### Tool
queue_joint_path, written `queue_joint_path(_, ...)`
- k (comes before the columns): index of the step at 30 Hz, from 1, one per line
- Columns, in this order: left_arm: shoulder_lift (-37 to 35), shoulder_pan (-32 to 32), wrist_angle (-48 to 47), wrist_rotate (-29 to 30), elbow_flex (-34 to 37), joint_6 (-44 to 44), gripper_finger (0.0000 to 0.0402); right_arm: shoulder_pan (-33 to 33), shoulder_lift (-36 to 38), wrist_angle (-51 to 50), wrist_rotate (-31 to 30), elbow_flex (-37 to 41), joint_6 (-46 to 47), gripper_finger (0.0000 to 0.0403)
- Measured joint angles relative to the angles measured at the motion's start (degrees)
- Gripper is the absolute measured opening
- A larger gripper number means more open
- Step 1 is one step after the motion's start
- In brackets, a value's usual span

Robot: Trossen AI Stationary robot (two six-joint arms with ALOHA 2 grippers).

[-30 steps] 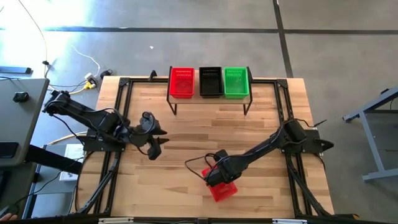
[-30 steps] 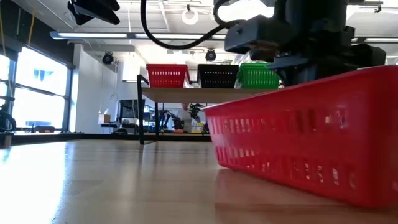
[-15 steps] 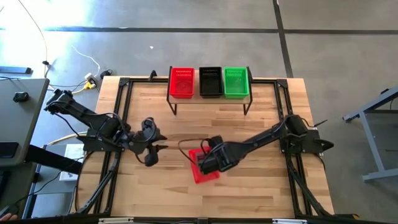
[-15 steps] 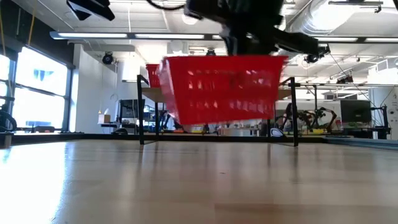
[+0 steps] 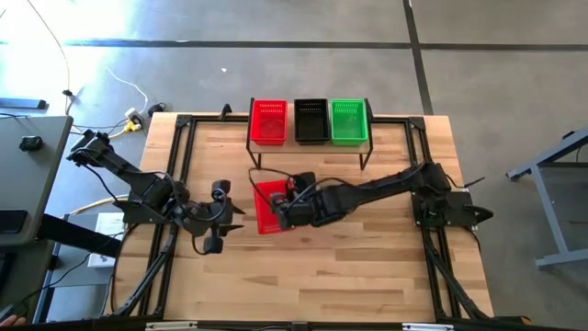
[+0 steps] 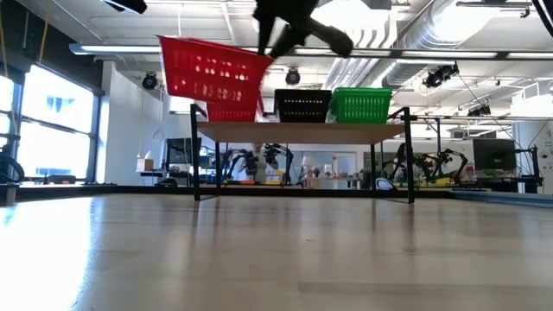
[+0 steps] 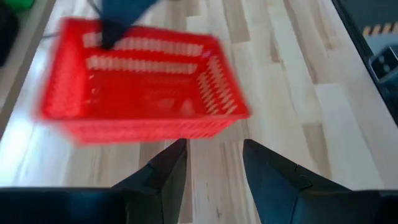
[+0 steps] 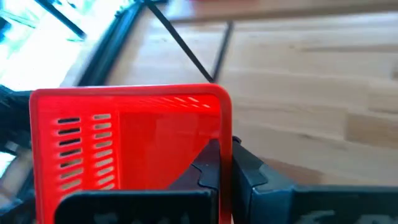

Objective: Stack baskets on shelf by color
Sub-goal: Stack the red bin on the stacked red bins on the shelf

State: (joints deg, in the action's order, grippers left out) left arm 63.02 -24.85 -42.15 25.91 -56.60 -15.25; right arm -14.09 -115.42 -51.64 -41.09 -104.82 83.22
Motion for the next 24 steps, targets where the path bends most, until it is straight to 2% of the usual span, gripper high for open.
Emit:
queue_joint_path(10, 0.0, -1.9, 0.0, 0.1, 0.0, 8.2, 0.0147, 3.5, 0.0, 10.6, -1.1, -0.5, -7.3, 0.0000)
queue_joint_path(18, 0.1, -1.8, 0.0, 0.2, 0.0, 9.9, 0.0147, 5.1, 0.0, 14.8, -1.0, -0.5, -10.2, 0.0000)
queue_joint_path(24, 2.6, -1.8, 0.0, 2.9, 0.0, 11.0, 0.0147, 5.1, 0.0, 16.3, -1.8, -0.5, -9.7, 0.0000)
